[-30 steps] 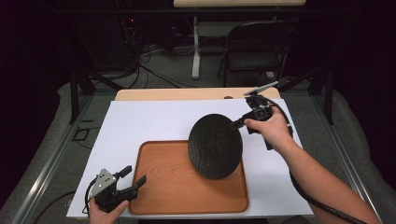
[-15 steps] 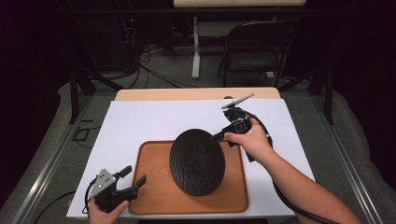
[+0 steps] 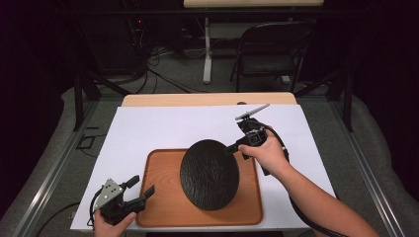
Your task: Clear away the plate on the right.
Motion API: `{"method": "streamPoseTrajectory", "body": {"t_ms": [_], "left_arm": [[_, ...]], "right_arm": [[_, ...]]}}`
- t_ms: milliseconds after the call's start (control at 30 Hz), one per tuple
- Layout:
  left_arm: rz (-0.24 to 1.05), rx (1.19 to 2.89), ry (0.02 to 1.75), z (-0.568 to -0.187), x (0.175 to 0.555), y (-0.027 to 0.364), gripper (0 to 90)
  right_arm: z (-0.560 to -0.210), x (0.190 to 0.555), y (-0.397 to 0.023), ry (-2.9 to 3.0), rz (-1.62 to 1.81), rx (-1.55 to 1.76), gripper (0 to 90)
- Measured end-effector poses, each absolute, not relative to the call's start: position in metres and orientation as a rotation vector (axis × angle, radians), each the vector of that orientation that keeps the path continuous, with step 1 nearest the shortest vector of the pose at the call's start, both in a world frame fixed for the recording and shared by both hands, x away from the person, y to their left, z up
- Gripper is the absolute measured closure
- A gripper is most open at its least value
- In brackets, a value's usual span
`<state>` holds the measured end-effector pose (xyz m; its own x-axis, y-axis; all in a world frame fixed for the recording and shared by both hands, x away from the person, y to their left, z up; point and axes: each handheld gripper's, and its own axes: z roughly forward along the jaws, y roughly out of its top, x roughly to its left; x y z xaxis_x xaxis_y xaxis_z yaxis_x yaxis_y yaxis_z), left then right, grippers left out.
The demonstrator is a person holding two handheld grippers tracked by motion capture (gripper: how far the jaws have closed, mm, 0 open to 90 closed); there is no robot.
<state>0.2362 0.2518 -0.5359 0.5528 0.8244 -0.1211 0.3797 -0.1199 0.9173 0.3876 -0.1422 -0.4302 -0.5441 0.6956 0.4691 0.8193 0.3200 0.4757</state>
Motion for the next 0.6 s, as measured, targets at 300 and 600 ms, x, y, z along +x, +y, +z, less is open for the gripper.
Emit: {"method": "streamPoseTrajectory", "body": {"t_ms": [300,600], "left_arm": [[0.521,1.723,1.01,-0.5357,0.2361,0.2522,30.6],[0.521,1.723,1.011,-0.5357,0.2361,0.252,30.6]], "right_arm": [[-0.4326,0.3869,-0.1449,-2.397,-1.026,-1.412,87.0],[-0.4336,0.3862,-0.1463,-2.407,-1.022,-1.411,87.1]]}}
